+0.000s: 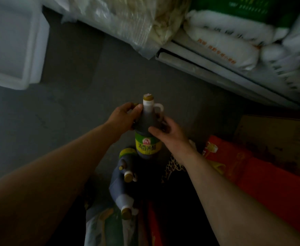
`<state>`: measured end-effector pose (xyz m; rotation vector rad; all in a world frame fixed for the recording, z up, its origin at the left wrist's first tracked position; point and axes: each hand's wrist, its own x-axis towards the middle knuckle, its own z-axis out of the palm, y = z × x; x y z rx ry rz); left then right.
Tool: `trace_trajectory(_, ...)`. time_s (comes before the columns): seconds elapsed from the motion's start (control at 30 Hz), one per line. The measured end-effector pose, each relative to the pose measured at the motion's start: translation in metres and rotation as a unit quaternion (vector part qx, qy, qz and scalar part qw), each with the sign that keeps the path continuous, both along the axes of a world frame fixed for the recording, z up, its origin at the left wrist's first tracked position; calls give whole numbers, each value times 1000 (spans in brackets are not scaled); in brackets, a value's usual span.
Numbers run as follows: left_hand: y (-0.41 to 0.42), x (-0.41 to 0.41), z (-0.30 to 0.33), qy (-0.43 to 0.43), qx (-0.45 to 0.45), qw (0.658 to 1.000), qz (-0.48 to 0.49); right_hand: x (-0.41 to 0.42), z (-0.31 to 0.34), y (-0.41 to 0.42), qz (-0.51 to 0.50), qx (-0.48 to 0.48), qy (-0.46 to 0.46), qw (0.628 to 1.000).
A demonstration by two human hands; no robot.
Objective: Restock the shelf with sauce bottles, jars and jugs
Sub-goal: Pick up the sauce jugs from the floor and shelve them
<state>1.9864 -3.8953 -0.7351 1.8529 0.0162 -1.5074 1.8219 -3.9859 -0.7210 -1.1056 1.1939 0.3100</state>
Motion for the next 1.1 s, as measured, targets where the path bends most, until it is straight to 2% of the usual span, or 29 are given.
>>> trace_trajectory(0.13, -7, 18, 69, -12, -8, 1000, 22, 10, 64, 6, 15, 8, -47, 999)
trace_trajectory(0.33, -34, 53, 199, -66, -37, 997, -13, 39, 176, -6, 13, -84, -73, 994)
trace_trajectory(0.47, -54, 70, 310, -108, -82, 990, -48, 53, 276, -20, -19, -121, -116, 986)
trace_trajectory(0.63, -78, 78, 463, -183, -165, 966, -79, 61, 404, -31, -81, -191, -195, 959)
trace_trajectory(0.73, -97, 81, 552, -252, -201, 942, -94, 64, 477, -42, -144, -242, -250, 927)
trace_trajectory(0.9, -138, 62, 690, -338, -305, 873, -174, 54, 591, -73, -196, -309, -351, 862)
trace_trajectory(1.03, -173, 36, 777, -409, -365, 810, -210, 22, 682, -109, -216, -372, -405, 807)
trace_trajectory(1.1, -193, 22, 810, -420, -386, 790, -224, 0, 721, -128, -214, -400, -423, 784)
